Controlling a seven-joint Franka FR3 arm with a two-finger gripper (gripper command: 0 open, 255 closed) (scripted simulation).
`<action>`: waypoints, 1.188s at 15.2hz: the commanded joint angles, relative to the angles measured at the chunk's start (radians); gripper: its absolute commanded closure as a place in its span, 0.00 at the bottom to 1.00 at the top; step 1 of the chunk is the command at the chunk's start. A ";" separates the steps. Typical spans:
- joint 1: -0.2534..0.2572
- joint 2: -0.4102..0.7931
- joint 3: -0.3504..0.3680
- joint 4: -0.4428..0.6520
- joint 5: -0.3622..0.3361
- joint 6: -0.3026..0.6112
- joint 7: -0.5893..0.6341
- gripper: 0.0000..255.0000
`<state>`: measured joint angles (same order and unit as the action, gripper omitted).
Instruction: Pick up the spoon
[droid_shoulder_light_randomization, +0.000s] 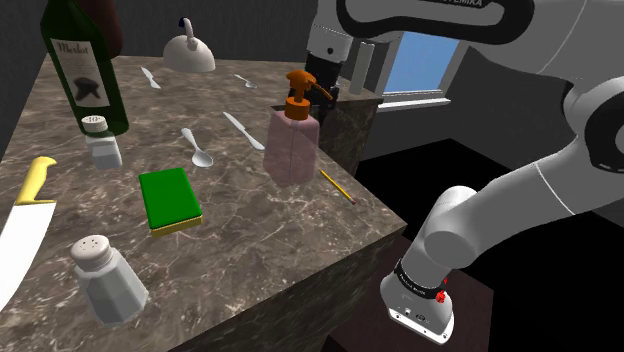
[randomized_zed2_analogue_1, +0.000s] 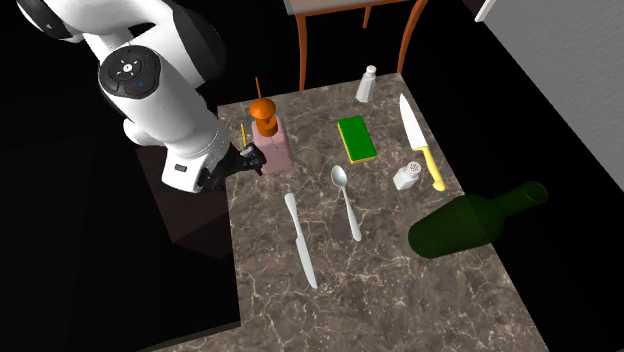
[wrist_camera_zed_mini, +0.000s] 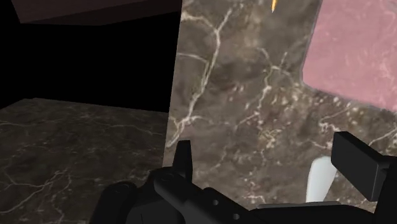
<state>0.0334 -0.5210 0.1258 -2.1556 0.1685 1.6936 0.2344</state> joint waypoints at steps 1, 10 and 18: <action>0.004 0.070 0.029 0.058 0.013 0.004 0.054 0.00; 0.029 0.415 0.142 0.387 0.014 -0.012 0.298 0.00; 0.102 0.788 0.195 0.825 -0.050 -0.104 0.515 0.00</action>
<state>0.1235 0.2124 0.3169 -1.4046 0.1288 1.6124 0.7206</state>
